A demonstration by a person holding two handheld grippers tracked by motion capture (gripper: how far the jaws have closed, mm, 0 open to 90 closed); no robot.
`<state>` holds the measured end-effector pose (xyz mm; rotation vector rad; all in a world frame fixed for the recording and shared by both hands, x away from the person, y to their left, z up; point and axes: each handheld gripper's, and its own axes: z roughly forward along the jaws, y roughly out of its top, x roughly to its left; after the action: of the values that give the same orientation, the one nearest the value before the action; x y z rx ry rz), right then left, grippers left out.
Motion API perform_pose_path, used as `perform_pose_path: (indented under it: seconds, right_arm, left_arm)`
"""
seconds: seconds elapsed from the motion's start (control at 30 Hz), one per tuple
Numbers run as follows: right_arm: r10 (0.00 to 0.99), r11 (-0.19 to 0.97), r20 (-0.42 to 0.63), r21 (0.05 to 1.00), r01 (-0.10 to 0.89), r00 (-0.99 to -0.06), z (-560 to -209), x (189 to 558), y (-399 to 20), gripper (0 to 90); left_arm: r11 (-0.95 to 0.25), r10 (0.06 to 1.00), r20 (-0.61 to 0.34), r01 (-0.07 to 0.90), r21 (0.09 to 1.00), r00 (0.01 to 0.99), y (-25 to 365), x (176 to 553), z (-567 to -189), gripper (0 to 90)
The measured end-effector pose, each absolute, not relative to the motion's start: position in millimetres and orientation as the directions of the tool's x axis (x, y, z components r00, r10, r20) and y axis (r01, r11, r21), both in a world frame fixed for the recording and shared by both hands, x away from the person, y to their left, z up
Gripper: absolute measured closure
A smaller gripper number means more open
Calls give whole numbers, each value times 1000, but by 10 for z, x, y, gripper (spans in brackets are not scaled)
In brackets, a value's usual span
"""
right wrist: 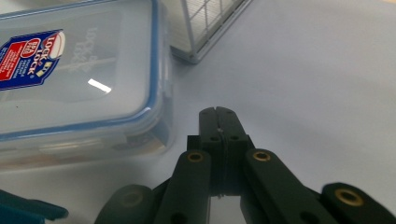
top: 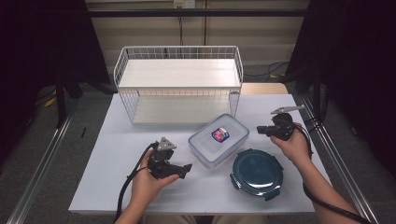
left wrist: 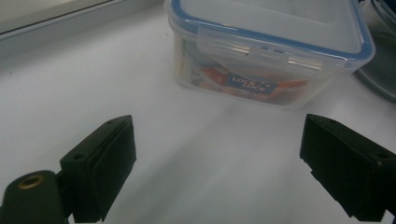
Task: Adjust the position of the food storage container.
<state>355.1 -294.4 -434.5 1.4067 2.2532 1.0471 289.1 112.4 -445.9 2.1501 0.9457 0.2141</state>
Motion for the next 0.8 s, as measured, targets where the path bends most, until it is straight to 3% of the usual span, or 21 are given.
perform_pose_path:
  seconds: [0.8]
  right_arm:
    - [840, 322, 132, 661, 678, -527, -4294, 3721, -2661, 900]
  left_arm:
    - [-494, 639, -124, 528, 691, 759, 859, 2804, -4516, 102]
